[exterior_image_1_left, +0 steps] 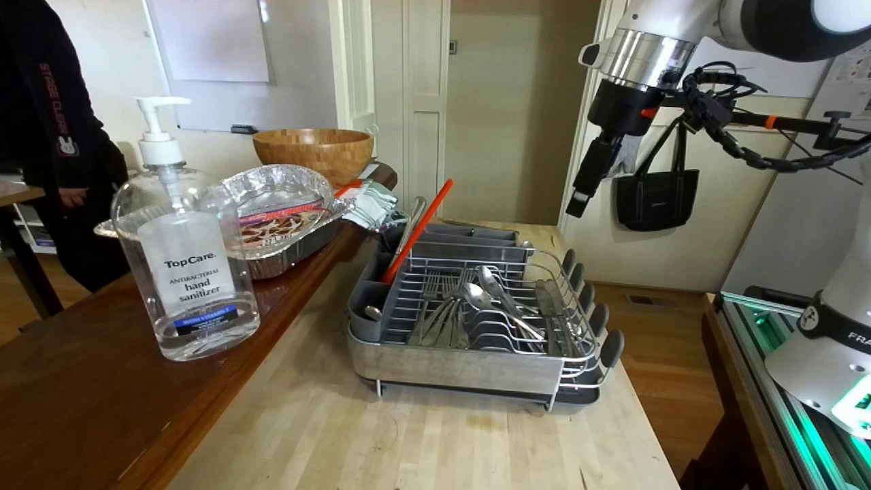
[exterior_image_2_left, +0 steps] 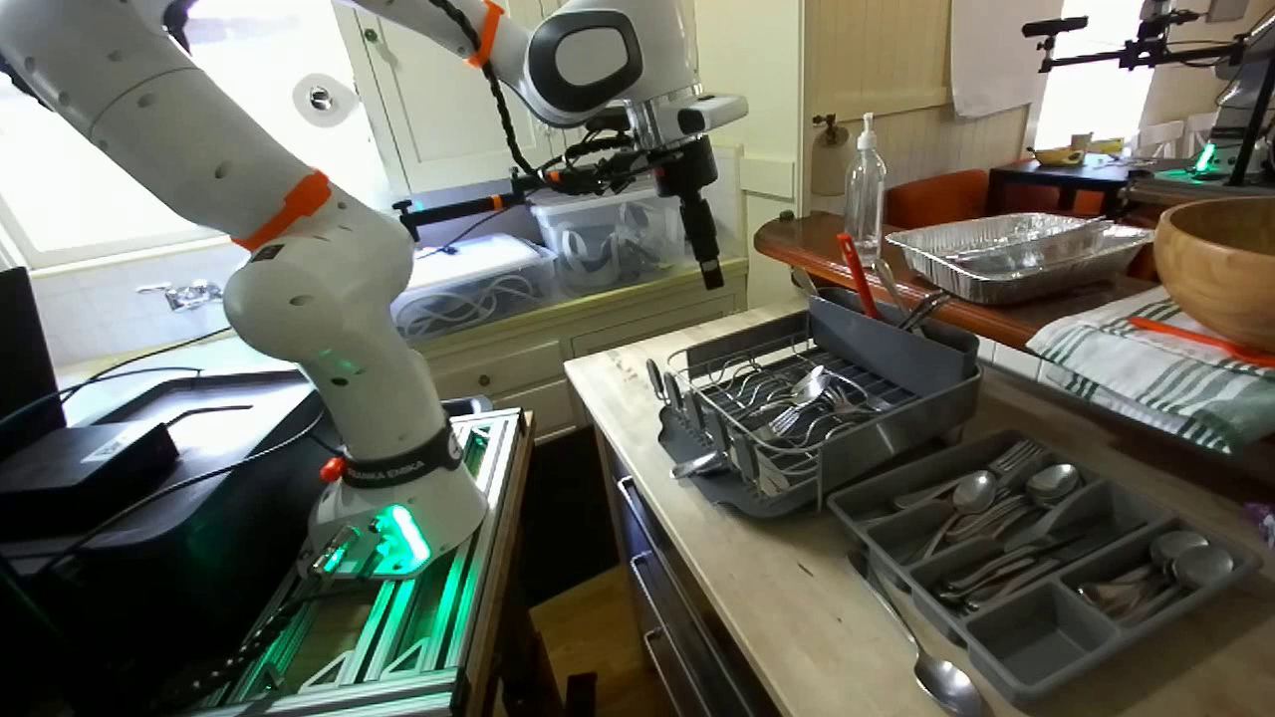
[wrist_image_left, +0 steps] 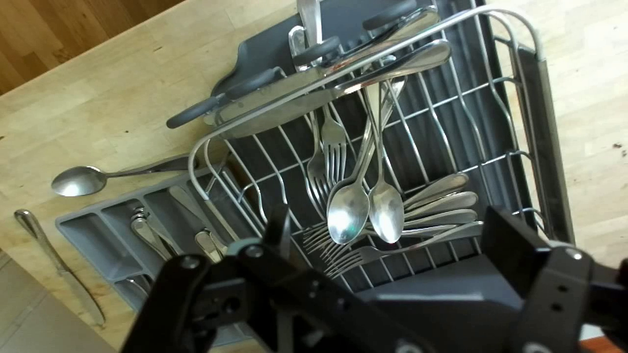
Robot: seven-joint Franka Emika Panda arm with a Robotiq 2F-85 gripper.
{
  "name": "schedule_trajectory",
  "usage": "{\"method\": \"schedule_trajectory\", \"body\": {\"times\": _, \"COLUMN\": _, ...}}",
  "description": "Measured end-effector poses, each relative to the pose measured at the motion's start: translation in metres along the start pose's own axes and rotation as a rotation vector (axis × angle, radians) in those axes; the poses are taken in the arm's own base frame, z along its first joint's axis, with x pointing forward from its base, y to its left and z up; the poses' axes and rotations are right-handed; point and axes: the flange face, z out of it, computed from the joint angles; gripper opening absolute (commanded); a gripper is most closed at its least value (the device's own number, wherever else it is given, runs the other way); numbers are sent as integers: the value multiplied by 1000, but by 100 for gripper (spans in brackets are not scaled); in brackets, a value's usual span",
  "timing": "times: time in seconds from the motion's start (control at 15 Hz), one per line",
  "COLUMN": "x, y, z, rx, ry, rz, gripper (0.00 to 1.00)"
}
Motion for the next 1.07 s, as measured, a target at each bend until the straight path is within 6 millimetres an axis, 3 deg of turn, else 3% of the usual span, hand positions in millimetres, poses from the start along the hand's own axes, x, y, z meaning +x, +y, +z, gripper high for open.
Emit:
{"method": "schedule_trajectory", "body": {"times": 0.27, "x": 9, "y": 14, "z": 4, "rx": 36, "ry": -20, "rz": -50, "gripper": 100}}
{"method": "schedule_trajectory", "body": {"times": 0.6, "x": 46, "y": 42, "z": 22, "rx": 145, "ry": -61, "rz": -255, "gripper": 100}}
{"method": "schedule_trajectory", "body": {"times": 0.87, "x": 78, "y": 28, "z": 37, "rx": 223, "ry": -103, "rz": -405, "gripper": 100}}
{"method": "schedule_trajectory", "body": {"times": 1.07, "x": 97, "y": 13, "z": 57, "rx": 235, "ry": -178, "rz": -415, "gripper": 100}}
